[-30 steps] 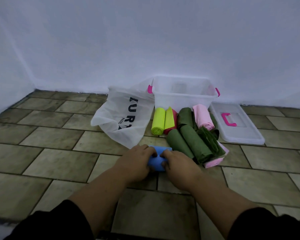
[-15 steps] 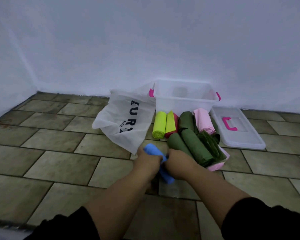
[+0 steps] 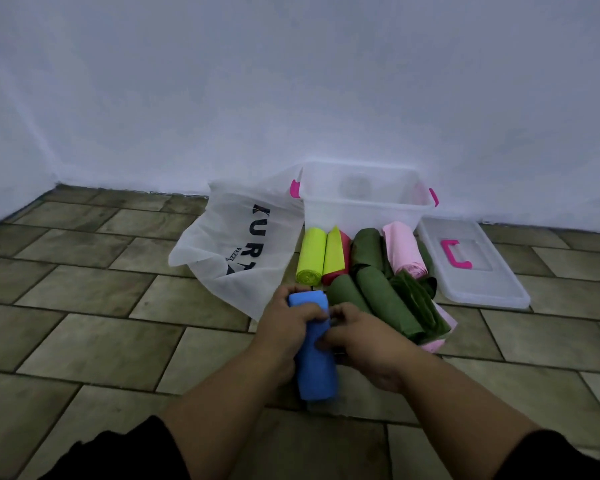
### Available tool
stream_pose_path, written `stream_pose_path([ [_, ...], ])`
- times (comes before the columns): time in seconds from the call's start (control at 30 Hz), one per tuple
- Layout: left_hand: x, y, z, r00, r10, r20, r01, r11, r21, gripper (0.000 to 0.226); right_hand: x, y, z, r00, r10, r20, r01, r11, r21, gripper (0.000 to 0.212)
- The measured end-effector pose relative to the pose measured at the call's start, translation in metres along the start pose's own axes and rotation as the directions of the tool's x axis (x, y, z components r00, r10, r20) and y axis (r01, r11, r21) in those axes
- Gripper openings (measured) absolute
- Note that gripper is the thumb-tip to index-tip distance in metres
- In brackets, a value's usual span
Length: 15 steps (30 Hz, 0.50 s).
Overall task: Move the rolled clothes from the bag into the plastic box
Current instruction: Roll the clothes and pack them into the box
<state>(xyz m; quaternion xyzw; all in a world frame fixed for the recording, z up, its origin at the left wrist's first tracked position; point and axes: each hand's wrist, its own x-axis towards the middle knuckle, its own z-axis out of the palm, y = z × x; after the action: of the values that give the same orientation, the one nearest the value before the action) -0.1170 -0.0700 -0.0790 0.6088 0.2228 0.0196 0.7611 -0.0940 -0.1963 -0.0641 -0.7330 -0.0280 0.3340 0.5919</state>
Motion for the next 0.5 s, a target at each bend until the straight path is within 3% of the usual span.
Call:
stream_pose_path([
  [0.1, 0.013, 0.029, 0.005, 0.99, 0.122, 0.072, -0.124, 0.992, 0.023, 0.031, 0.012, -0.025, -0.008, 0.986, -0.162, 0.04, 0.162, 0.987, 0.007, 0.064],
  [0.2, 0.038, 0.072, 0.014, 0.929, 0.345, 0.136, -0.356, 0.931, 0.074, 0.035, 0.029, -0.064, -0.022, 0.927, -0.375, -0.003, 0.363, 0.899, -0.246, 0.082],
  [0.33, 0.091, 0.137, 0.033, 0.797, 0.572, 0.192, -0.584, 0.811, 0.01, 0.041, 0.068, -0.127, -0.055, 0.806, -0.587, -0.073, 0.512, 0.755, -0.411, 0.073],
  [0.4, 0.122, 0.159, 0.041, 0.813, 0.558, 0.164, -0.568, 0.823, 0.017, 0.042, 0.094, -0.155, -0.074, 0.752, -0.644, -0.145, 0.51, 0.706, -0.492, 0.066],
  [0.47, 0.16, 0.17, 0.047, 0.865, 0.482, 0.136, -0.5, 0.817, 0.287, 0.052, 0.121, -0.177, -0.092, 0.692, -0.668, -0.275, 0.473, 0.707, -0.526, 0.06],
  [0.5, 0.177, 0.171, 0.048, 0.895, 0.426, 0.129, -0.43, 0.751, 0.501, 0.061, 0.135, -0.186, -0.101, 0.665, -0.66, -0.35, 0.455, 0.729, -0.511, 0.057],
])
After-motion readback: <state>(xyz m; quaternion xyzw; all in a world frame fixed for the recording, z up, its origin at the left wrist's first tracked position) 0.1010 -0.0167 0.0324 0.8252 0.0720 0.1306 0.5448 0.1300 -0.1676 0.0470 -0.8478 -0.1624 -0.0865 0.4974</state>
